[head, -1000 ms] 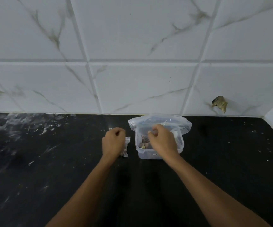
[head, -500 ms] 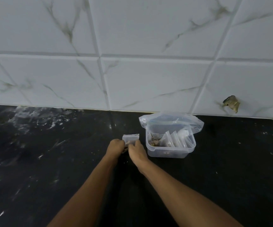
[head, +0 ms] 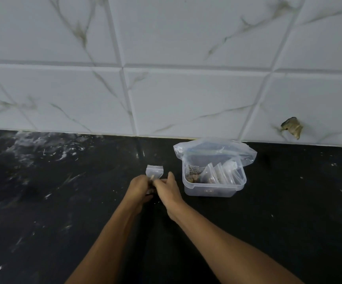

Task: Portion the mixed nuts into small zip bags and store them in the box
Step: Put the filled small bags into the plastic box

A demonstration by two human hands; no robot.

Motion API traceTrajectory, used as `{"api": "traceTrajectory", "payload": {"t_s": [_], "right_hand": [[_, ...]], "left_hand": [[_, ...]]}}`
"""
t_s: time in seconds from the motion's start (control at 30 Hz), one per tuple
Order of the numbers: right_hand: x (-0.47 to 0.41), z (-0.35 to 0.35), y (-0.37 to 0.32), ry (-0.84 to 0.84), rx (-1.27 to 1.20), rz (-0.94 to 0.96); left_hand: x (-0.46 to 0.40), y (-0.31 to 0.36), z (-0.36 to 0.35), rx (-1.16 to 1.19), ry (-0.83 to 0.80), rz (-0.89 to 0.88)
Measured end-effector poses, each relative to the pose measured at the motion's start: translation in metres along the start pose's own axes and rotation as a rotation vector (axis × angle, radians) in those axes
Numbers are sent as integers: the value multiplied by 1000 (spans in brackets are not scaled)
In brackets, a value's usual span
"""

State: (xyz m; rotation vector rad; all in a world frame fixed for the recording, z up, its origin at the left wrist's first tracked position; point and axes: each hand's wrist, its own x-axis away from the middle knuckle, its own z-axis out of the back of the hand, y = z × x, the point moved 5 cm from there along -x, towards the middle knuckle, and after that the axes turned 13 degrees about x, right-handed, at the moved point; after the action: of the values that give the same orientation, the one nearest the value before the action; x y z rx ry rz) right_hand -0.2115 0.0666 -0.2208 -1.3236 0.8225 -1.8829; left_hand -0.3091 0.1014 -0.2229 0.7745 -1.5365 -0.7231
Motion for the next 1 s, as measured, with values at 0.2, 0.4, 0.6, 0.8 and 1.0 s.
{"api": "traceTrajectory", "payload": {"t_s": [0.2,0.4,0.6,0.8,1.0], "right_hand": [[34,36,-42,33,6,207],[55,118,-84,161,25,233],[37,169,-74,293,148,113],[4,162,-37,284,289,-85],[-7,142,-25,127,464,-109]], "left_hand": [[59,38,-20,-80,-161,-413],[84,77,-77,-247,-299,-644],[79,76,-123,-330,-338,-617],[64,55,-130,-314,-291,-390],[50,47,-132,-262,-235,-125]]}}
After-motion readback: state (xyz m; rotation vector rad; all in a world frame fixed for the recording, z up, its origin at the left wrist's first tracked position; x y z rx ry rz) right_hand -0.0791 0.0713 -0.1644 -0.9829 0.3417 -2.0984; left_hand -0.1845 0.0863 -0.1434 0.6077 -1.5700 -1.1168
